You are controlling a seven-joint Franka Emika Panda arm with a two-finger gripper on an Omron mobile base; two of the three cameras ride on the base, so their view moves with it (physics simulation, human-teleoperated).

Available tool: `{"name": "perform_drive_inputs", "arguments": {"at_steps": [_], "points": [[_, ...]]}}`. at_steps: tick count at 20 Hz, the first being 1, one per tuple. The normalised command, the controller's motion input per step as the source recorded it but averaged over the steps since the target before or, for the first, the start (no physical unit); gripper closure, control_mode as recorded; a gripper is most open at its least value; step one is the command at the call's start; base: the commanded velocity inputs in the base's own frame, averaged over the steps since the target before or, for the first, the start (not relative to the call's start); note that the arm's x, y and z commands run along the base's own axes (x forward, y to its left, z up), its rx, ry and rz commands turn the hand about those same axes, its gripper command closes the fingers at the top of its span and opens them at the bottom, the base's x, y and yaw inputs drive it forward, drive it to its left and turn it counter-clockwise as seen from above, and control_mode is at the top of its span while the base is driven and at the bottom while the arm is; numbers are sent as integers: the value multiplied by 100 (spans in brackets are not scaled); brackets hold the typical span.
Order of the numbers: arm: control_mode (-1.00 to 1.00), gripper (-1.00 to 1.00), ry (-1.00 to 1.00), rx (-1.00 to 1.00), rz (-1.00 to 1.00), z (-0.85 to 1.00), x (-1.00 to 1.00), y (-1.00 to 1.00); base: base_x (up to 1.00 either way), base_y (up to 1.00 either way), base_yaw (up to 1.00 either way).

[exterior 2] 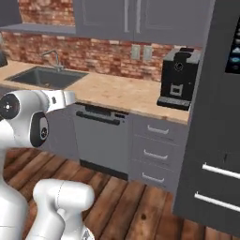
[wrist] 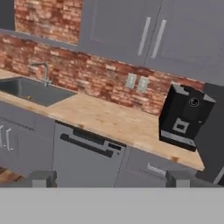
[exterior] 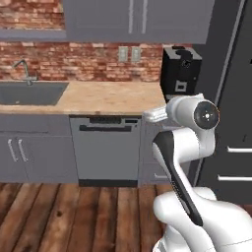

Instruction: Open the cabinet directly in front. Then move the wine and the mug to the dining counter with the candle on it.

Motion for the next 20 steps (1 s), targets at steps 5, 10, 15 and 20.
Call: {"name": "perform_drive_inputs", "arguments": {"at_steps": [5,10,15,20], "points": [[100,-100,0,0,0,0,0,0,0,0,-68],[100,-100,0,0,0,0,0,0,0,0,-48],[100,-100,0,0,0,0,0,0,0,0,-52],[100,-100,0,0,0,0,0,0,0,0,-50]]}}
